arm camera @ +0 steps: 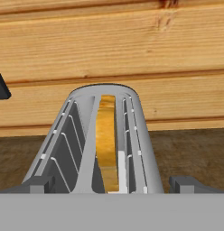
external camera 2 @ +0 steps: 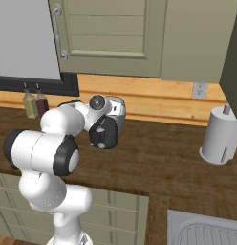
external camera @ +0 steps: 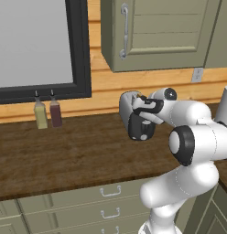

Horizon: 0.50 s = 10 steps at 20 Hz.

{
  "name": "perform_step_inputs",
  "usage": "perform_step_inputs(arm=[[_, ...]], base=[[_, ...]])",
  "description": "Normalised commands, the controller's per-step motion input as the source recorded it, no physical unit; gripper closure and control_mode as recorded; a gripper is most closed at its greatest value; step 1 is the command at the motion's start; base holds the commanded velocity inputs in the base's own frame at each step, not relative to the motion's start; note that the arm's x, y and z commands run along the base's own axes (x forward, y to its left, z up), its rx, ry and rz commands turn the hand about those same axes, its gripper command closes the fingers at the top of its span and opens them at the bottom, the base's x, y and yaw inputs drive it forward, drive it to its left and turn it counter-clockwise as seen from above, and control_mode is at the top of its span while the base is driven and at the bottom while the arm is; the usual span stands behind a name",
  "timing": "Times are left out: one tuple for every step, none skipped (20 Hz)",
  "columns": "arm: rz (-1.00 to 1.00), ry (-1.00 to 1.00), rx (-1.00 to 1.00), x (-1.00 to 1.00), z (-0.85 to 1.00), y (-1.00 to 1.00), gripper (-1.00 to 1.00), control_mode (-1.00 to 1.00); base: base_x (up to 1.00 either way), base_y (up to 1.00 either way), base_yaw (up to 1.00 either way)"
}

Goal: Start the toaster. Once the lever pops up, take the bread to the plate on the dining counter.

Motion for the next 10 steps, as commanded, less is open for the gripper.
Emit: perform_step_inputs(arm=[[0.00, 0.00, 0.00, 0.00, 0.00, 0.00, -1.00, -1.00], [0.00, 0.00, 0.00, 0.00, 0.00, 0.00, -1.00, -1.00], [0.00, 0.00, 0.00, 0.00, 0.00, 0.00, -1.00, -1.00], [0.00, 0.00, 0.00, 0.00, 0.00, 0.00, -1.00, -1.00], [0.00, 0.00, 0.00, 0.00, 0.00, 0.00, -1.00, -1.00], [0.00, 0.00, 0.00, 0.00, 0.00, 0.00, -1.00, -1.00], [0.00, 0.00, 0.00, 0.00, 0.00, 0.00, -1.00, -1.00], [0.00, 0.00, 0.00, 0.00, 0.00, 0.00, -1.00, -1.00], [0.00, 0.00, 0.00, 0.00, 0.00, 0.00, -1.00, -1.00], [0.00, 0.00, 0.00, 0.00, 0.00, 0.00, -1.00, -1.00]], base=[[0.00, 0.00, 0.00], [0.00, 0.00, 0.00], [0.00, 0.00, 0.00], [0.00, 0.00, 0.00], [0.00, 0.00, 0.00], [0.00, 0.00, 0.00], [0.00, 0.00, 0.00], [0.00, 0.00, 0.00], [0.00, 0.00, 0.00], [0.00, 0.00, 0.00]])
